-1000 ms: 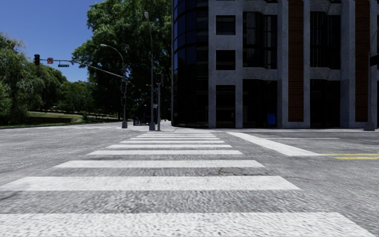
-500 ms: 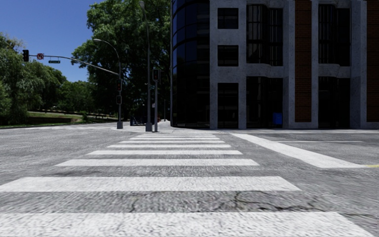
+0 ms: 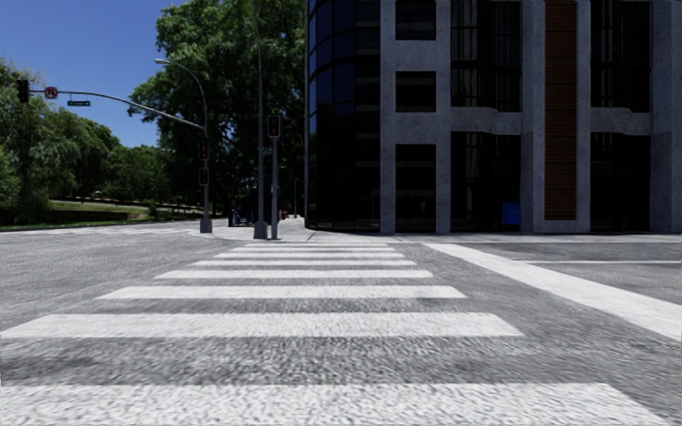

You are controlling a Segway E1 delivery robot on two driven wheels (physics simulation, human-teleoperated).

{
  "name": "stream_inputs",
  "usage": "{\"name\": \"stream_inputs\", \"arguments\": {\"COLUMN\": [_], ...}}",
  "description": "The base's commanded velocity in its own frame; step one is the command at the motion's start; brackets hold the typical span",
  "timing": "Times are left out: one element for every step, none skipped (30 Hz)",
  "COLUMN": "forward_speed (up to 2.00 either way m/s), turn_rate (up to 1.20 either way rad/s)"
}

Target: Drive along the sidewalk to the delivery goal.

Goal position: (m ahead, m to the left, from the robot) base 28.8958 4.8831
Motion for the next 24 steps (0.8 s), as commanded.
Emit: {"name": "stream_inputs", "arguments": {"forward_speed": [2.0,2.0,2.0,2.0,2.0,2.0,2.0,2.0,2.0,2.0,2.0,2.0,2.0,2.0,2.0,2.0,2.0,2.0,2.0,2.0,2.0,2.0,2.0,2.0], "turn_rate": [0.0,0.0,0.0,0.0,0.04,0.05,0.05,0.08,0.12,0.17,0.17,0.2,0.21,0.21,0.21,0.21,0.21,0.21,0.21,0.21,0.21,0.17,0.17,0.06]}}
